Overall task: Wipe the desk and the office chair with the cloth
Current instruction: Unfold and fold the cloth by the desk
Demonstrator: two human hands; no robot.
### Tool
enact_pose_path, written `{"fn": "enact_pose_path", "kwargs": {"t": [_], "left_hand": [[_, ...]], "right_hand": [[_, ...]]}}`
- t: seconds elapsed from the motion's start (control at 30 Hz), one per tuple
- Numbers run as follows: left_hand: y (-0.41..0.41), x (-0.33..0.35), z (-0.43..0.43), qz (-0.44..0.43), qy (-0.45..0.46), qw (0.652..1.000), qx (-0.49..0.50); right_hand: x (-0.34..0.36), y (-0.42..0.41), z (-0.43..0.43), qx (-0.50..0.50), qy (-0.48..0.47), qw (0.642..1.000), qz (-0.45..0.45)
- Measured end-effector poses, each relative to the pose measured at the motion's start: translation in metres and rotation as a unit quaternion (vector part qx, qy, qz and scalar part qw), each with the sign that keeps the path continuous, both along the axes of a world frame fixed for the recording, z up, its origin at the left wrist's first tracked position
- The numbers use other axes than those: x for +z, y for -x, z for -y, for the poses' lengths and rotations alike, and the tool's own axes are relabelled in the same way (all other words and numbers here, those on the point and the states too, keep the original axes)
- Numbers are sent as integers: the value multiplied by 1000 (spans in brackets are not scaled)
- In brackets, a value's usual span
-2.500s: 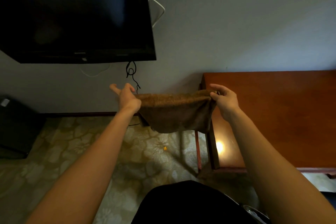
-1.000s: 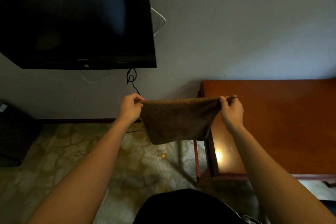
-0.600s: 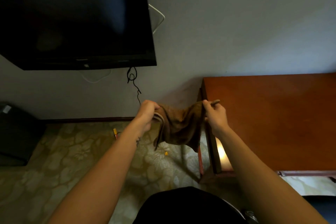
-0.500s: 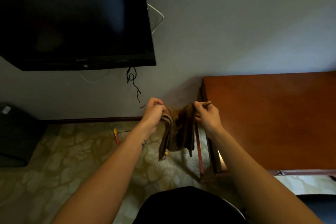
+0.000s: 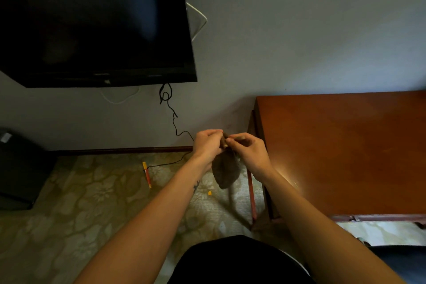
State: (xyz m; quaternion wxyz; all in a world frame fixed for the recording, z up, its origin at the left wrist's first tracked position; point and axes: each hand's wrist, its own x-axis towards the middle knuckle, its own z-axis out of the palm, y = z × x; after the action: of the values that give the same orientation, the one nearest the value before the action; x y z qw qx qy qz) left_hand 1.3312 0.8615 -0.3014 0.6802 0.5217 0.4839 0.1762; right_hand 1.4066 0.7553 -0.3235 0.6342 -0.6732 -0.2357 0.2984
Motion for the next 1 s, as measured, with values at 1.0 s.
{"fn": "enact_pose_path", "kwargs": {"t": [1.0], "left_hand": [[32,-41,-26,-215,-310,889,-259]], "right_hand": [[17,-20,11,3,44,999,17]]}}
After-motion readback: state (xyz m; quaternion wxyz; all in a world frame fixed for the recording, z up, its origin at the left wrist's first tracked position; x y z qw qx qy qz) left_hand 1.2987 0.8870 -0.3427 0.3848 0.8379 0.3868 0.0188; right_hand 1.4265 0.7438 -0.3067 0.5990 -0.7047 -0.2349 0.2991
